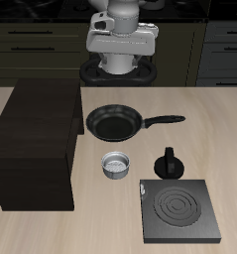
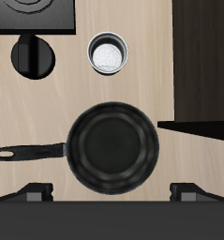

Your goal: Place the ramekin on top of the wooden shelf

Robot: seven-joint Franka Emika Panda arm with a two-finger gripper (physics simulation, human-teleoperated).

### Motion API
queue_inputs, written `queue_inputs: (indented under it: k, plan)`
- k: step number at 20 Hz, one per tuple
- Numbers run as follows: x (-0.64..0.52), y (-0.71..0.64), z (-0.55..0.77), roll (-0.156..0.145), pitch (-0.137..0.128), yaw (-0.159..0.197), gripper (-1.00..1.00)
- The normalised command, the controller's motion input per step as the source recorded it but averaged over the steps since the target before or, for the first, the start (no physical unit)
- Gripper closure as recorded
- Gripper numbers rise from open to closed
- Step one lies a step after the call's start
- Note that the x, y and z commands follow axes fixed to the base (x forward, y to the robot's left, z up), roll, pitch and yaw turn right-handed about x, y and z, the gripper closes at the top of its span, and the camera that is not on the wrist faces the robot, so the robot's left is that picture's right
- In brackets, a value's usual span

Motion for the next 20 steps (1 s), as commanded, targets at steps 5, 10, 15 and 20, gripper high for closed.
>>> queue_inputs:
  k: [5, 10, 15, 20]
  plan:
    - [0.24, 0.01, 0.03, 0.055, -0.009, 0.033, -1.00]
    - [0.33, -0.01, 0.05, 0.000, -0.010, -0.004, -1.00]
    - [0.34, 0.05, 0.02, 0.026, -0.011, 0.008, -1.00]
    - [0.36, 0.03, 0.07, -0.003, -0.014, -0.007, -1.00]
